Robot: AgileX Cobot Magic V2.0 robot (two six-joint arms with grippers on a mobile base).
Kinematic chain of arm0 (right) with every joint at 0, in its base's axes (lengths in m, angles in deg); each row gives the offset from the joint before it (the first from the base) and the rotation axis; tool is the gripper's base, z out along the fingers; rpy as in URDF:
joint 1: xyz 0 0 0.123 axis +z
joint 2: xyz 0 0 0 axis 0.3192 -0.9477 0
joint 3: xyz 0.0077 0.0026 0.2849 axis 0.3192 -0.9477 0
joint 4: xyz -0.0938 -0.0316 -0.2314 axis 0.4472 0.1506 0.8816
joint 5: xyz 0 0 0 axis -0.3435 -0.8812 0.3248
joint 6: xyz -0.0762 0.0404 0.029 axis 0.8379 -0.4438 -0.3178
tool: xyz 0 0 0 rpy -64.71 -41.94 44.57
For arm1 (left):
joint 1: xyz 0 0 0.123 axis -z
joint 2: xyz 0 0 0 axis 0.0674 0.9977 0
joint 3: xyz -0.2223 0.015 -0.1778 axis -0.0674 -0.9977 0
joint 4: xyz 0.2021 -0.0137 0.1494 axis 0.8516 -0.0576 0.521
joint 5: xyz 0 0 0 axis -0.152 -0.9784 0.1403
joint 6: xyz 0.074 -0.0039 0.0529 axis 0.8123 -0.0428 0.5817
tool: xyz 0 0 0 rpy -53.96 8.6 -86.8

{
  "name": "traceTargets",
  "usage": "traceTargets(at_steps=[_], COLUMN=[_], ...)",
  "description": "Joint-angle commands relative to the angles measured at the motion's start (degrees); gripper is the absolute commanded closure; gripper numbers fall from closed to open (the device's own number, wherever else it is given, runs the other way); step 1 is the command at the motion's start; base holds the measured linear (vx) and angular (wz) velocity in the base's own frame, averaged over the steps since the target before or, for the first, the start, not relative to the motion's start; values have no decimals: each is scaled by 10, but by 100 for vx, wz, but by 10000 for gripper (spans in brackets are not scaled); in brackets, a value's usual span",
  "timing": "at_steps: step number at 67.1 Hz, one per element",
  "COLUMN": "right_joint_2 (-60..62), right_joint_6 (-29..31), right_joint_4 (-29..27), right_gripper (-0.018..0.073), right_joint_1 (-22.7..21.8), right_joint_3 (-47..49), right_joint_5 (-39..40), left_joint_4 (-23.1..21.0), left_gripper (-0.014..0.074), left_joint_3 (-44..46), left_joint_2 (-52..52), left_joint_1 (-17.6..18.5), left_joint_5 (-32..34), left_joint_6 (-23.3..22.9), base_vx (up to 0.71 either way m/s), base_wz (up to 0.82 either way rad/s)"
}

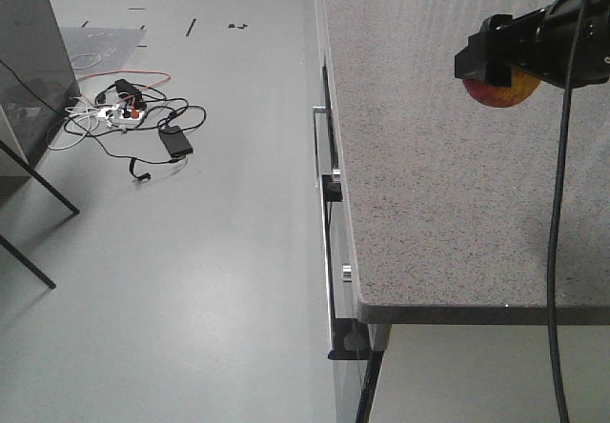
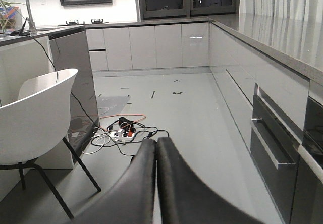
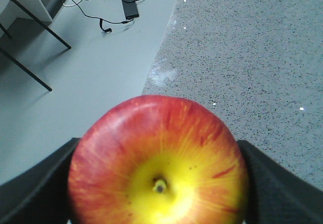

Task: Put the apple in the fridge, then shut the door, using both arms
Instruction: 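Lift the apple off the counter with the right gripper, then drive the base away from the counter holding the apple in the right gripper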

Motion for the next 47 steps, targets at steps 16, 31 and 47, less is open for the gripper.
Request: traceTargets(at_steps=[16, 31, 47], right_joint_2=[21, 21, 21], right_joint_6=[7, 7, 7], right_joint_4=[-7, -7, -7], right_gripper=[458, 458, 458], right_joint_1=[1, 1, 1], right_joint_3=[18, 18, 18], right_joint_5=[39, 39, 39], left_joint_4=[-1, -1, -1], left_gripper=[604, 604, 604], left_joint_3=[-9, -9, -9], left_joint_2=[-9, -9, -9], left_joint_1=[2, 2, 2], left_joint_5=[38, 38, 38], left_joint_6=[-1, -1, -1], base_vx=[0, 0, -1], base_wz=[3, 9, 23])
